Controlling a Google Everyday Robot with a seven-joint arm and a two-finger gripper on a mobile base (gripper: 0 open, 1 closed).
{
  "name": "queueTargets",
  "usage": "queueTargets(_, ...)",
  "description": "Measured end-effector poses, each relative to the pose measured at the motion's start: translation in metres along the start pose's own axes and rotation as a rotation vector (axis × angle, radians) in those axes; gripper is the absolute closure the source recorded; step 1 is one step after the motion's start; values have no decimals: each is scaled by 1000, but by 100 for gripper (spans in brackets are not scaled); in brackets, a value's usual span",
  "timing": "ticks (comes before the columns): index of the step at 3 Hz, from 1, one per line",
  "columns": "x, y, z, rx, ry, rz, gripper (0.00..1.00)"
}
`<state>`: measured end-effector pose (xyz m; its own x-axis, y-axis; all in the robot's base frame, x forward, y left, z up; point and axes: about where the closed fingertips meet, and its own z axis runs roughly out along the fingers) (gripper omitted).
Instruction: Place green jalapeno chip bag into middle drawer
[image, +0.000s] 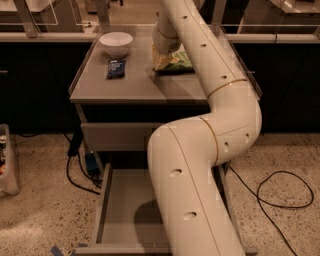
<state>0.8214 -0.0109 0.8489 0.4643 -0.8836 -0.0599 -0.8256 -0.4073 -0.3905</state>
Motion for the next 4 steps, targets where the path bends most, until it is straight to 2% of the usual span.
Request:
queueTargets(1,-7,-20,-59,79,64,-14,100)
queueTargets(3,-21,-35,-139,162,156,-13,100)
queueTargets(4,-33,-40,-186,219,204,9,100)
